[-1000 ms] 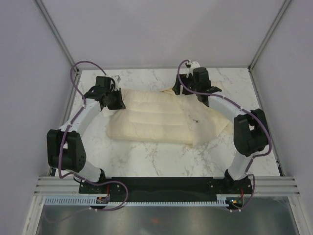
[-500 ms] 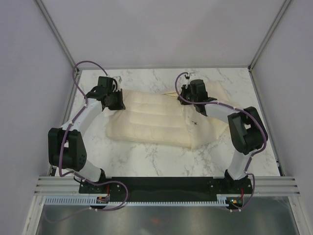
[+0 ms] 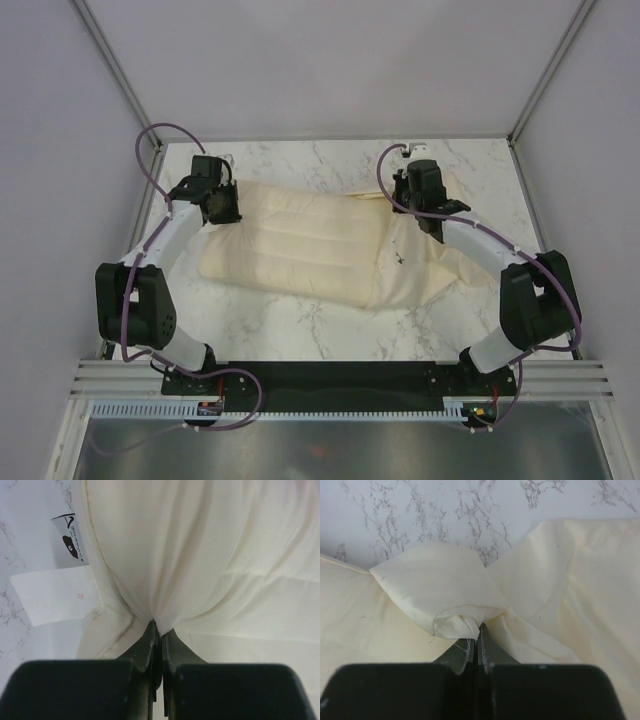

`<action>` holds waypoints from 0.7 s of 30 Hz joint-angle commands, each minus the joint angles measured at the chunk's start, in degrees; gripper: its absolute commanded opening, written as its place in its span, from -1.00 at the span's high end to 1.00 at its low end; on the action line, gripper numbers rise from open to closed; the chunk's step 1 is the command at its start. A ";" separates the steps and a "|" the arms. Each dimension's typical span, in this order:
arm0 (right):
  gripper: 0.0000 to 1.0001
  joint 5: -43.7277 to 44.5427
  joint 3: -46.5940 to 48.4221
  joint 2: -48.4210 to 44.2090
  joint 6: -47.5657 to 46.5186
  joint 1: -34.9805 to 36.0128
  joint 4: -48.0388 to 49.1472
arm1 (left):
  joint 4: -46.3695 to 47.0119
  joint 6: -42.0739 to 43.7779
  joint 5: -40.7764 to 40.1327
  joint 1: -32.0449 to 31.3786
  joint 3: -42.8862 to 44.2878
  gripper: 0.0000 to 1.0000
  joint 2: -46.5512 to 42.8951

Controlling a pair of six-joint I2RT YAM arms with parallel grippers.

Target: Remove the pillowcase from the pillow

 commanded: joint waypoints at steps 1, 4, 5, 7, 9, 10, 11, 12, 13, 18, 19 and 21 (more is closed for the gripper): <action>1.00 1.87 -2.25 -1.40 -1.26 -0.58 -2.15 | 1.42 1.76 -2.02 0.72 1.84 0.95 -2.95; 1.00 -1.48 -3.57 0.35 -0.48 -0.58 -1.72 | 2.21 2.37 -0.67 -1.64 1.67 0.95 -3.30; 1.00 -3.84 -3.92 0.79 -0.21 -0.50 -1.28 | 2.30 3.59 -1.55 -2.95 1.67 0.95 -3.73; 1.00 -5.43 -5.33 1.94 0.49 -0.32 0.39 | 2.65 4.48 -4.00 -7.52 1.49 0.84 -4.18; 1.00 -6.58 -6.91 2.55 1.55 -0.23 1.79 | 3.44 5.28 -4.64 -11.64 1.14 0.30 -5.66; 1.00 -6.85 -7.44 2.64 2.07 -0.15 1.80 | 4.14 5.19 -4.29 -12.71 0.44 0.07 -6.37; 1.00 -7.37 -8.49 2.56 2.69 -0.14 1.89 | 4.76 5.02 -3.68 -13.68 0.00 -0.37 -7.07; 1.00 -7.46 -8.93 2.47 2.87 -0.06 3.72 | 5.46 4.84 -3.15 -15.78 -0.52 -0.46 -8.91; 1.00 -7.46 -9.46 2.21 2.96 0.20 3.99 | 7.21 4.92 -2.71 -17.10 -1.05 -0.52 -9.62; 1.00 -7.46 -11.74 0.89 4.01 0.38 4.87 | 11.00 5.37 -2.27 -25.62 -4.13 -0.76 -13.23; 1.00 -8.42 -12.01 0.62 4.18 0.47 5.05 | 11.53 5.28 -1.74 -26.60 -4.39 -0.79 -13.06; 1.00 -9.04 -12.97 -0.08 5.15 0.73 5.40 | 11.88 5.45 -0.33 -30.45 -4.66 -0.87 -12.09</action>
